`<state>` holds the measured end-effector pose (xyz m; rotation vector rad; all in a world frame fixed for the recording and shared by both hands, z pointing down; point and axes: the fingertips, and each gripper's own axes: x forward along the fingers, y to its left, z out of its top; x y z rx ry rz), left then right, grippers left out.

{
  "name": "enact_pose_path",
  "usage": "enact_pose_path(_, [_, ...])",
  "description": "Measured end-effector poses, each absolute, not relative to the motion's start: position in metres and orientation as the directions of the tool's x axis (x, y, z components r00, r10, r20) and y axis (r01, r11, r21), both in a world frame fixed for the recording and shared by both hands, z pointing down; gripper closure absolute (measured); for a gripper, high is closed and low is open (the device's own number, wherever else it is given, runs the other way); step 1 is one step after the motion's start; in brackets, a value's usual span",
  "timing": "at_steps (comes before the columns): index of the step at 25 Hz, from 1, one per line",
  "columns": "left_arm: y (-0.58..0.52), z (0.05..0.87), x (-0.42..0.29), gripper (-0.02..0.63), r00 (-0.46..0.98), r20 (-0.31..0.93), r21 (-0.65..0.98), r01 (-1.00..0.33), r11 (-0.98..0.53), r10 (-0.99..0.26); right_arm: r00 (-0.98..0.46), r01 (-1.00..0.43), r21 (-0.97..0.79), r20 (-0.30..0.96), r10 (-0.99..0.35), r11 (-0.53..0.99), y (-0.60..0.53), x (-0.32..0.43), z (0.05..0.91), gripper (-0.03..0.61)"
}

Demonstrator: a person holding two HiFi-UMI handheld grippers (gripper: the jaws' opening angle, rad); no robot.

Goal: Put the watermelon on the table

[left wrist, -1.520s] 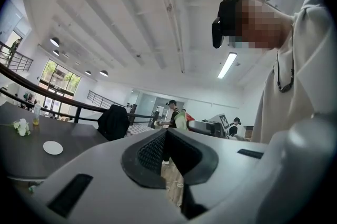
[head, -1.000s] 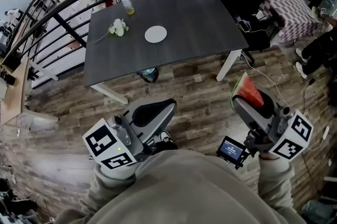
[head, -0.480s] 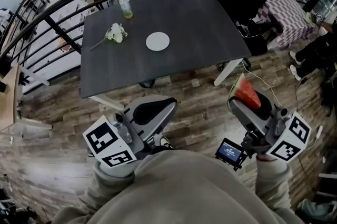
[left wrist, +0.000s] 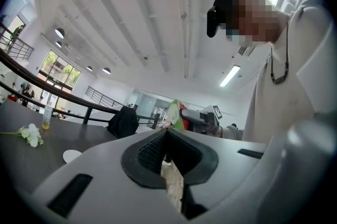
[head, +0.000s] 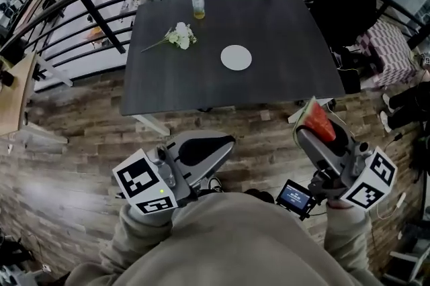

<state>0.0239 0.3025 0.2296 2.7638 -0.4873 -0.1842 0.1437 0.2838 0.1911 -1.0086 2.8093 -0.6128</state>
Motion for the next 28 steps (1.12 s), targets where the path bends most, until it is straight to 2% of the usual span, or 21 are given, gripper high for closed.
enact_pose_path(4, [0.289,0.239,-0.003,0.609,0.899,-0.059,0.380,-0.381,-0.843,-0.433,-0.809,-0.556,-0.401,0.061,-0.584,0.728,0.272,0.119,0.196,0.393])
enact_pose_path(17, [0.265,0.233,-0.028,0.609,0.820,-0.036,0.370,-0.520,-0.770,-0.571,-0.873,-0.450,-0.422,0.021,-0.487,0.787,0.210,0.107,0.188,0.393])
enact_pose_path(22, [0.245,0.234,-0.014,0.609,0.805,-0.031,0.370,-0.542,-0.755,-0.593,-0.891,-0.419,-0.423,0.023,-0.452,0.804,0.189,0.118,0.195,0.393])
enact_pose_path(28, [0.213,0.227,0.033,0.609,0.831,-0.019,0.357,-0.514,-0.780,-0.556,-0.887,-0.421,-0.435,0.011,-0.462,0.796,0.158,0.156,0.193,0.393])
